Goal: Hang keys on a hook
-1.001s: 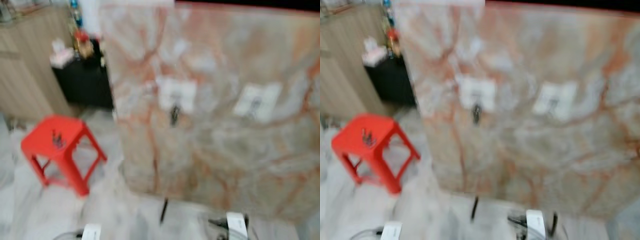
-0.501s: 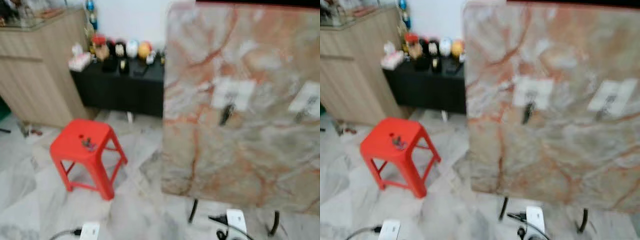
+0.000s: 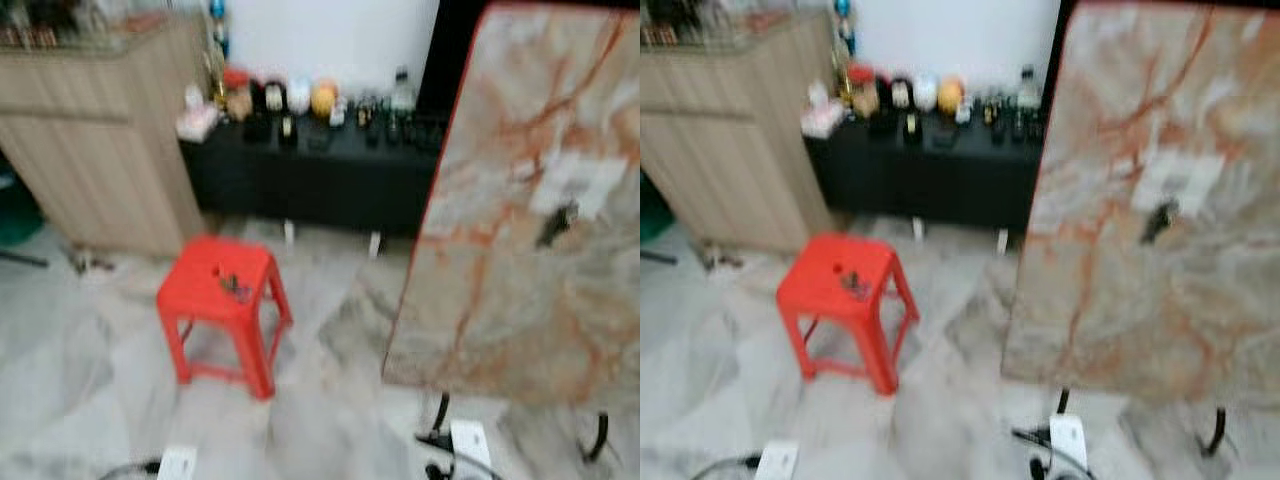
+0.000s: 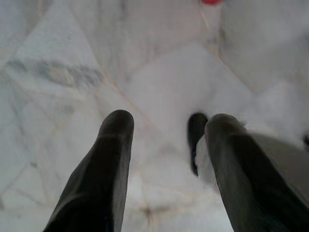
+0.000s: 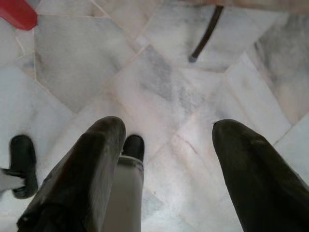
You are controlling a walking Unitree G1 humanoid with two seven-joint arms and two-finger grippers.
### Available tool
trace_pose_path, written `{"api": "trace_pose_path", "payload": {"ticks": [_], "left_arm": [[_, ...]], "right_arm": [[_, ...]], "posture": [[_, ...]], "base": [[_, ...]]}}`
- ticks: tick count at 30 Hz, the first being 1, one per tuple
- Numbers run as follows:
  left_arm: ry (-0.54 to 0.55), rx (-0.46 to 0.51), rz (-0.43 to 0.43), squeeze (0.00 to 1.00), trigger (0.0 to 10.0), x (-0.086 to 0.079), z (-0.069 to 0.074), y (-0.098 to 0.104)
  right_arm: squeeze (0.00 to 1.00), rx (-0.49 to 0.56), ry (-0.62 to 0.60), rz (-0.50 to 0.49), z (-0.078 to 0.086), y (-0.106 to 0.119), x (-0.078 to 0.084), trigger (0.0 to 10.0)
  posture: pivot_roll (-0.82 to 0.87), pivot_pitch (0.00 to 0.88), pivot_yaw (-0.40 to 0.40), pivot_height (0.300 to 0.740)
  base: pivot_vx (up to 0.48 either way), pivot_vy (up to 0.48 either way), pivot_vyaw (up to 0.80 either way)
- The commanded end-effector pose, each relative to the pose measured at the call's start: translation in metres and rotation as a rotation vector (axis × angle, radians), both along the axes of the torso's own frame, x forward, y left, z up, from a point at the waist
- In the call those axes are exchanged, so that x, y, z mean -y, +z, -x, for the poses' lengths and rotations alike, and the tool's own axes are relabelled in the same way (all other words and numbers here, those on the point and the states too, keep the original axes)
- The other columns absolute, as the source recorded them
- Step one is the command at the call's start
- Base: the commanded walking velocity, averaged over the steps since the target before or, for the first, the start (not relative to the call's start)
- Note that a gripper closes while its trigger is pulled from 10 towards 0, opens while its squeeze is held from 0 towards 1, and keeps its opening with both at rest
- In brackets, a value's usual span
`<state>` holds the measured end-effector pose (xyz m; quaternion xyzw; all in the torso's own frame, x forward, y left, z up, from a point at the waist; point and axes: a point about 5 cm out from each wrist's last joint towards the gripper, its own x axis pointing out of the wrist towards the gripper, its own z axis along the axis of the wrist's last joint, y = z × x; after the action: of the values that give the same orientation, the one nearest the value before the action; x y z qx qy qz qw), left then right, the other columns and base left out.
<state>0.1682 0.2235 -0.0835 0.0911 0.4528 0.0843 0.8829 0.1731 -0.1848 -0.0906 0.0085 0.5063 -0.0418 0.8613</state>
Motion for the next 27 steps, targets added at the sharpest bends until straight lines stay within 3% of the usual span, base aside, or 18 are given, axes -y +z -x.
{"api": "trace_pose_path", "payload": {"ticks": [1,7,13,27], "left_arm": [[0.002,-0.034,0.000,0.00,10.0,0.001,0.005,-0.003],[-0.001,-0.019,0.000,0.00,10.0,0.003,-0.007,0.001],[0.005,-0.022,-0.006,0.00,10.0,-0.004,-0.005,0.002],[0.026,-0.068,-0.010,0.00,10.0,-0.019,0.029,-0.007]], "right_arm": [[0.00,0.010,0.009,-0.010,-0.004,0.001,-0.006,10.0],[0.00,0.009,0.010,-0.010,-0.004,0.001,-0.006,10.0],[0.00,0.009,0.011,-0.010,-0.004,0.001,-0.006,10.0],[0.00,0.008,0.012,-0.009,-0.004,0.001,-0.006,10.0]], "posture": [[-0.02,0.000,-0.068,0.740],[-0.02,0.000,-0.066,0.740],[-0.02,0.000,-0.067,0.740],[-0.02,0.000,-0.069,0.740]], "base": [[0.000,0.480,0.00],[0.000,0.480,0.00],[0.000,0.480,0.00],[0.000,0.480,0.00]]}}
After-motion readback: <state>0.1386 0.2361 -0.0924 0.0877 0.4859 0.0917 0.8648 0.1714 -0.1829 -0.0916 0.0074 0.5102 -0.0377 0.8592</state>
